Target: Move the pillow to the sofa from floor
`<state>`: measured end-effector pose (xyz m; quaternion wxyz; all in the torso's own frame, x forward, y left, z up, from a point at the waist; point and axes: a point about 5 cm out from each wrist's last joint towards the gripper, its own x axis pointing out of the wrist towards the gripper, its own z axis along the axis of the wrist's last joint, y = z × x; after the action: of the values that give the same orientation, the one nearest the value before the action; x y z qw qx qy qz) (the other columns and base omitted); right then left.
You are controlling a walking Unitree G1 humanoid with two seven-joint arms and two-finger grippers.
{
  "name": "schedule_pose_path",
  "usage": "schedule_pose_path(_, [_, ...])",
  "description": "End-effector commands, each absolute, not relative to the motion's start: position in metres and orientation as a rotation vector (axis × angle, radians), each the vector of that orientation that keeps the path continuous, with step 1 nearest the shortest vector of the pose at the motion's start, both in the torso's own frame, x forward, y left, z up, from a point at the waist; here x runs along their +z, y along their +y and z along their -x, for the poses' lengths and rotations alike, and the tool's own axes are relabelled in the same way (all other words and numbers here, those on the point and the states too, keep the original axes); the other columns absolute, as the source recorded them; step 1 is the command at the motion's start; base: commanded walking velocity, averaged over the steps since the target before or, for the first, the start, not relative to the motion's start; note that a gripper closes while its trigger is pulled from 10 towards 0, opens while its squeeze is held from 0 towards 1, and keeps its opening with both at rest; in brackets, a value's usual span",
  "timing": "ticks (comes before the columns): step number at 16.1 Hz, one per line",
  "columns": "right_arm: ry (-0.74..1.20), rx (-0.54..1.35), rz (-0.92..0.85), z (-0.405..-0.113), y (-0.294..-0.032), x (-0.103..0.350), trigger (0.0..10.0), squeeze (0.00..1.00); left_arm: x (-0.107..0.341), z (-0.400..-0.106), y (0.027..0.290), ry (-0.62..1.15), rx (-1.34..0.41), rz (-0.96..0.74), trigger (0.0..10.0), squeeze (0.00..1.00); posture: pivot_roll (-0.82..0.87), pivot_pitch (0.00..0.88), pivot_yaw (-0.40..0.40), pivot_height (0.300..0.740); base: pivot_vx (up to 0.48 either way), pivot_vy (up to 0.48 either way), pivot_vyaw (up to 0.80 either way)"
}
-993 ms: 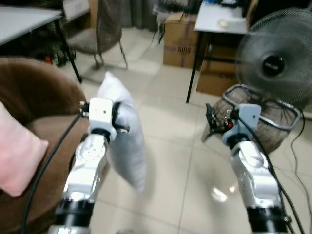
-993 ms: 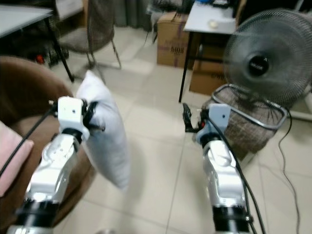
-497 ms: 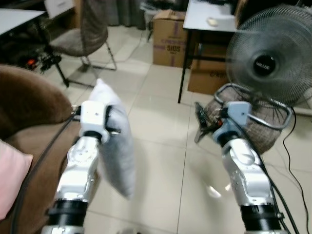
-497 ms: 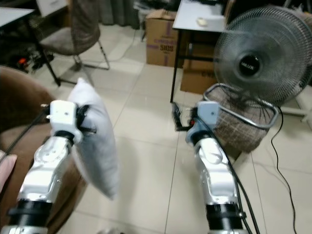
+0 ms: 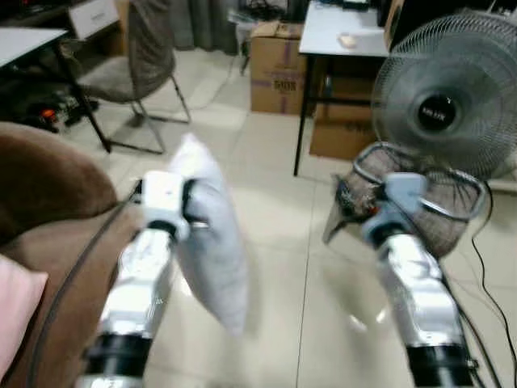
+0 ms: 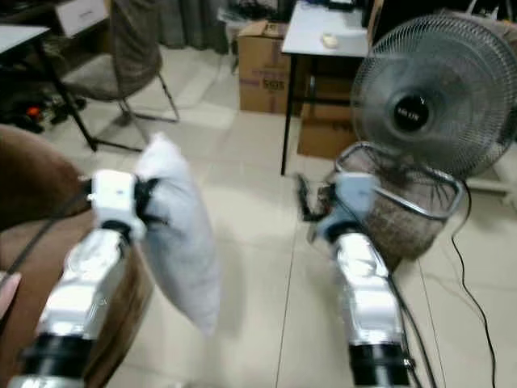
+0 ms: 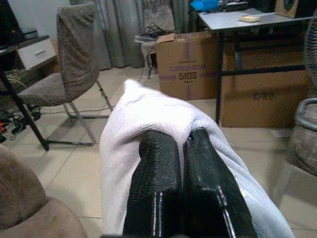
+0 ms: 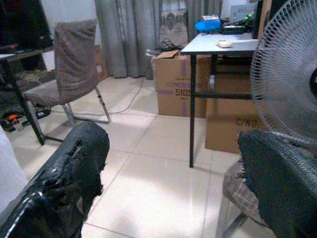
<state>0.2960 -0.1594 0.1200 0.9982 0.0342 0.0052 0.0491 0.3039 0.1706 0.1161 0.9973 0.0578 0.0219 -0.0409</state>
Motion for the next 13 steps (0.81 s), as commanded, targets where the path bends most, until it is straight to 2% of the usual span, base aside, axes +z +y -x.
schedule_pose_path(1, [0.004,0.066,-0.053,-0.2945,-0.1703,0.1226,10.0,0.00,0.1280,-0.3056,0.1634,-0.016,-0.109,-0.120,10.0,0.00,-0.03,0.000,0.061,0.740,0.364,0.000,0.00])
schedule_pose_path(13, [0.005,0.063,-0.057,-0.2883,-0.1689,0.1229,10.0,0.00,0.1238,-0.2986,0.1644,0.000,-0.109,-0.118,10.0,0.00,-0.03,0.000,0.056,0.740,0.374,0.000,0.00])
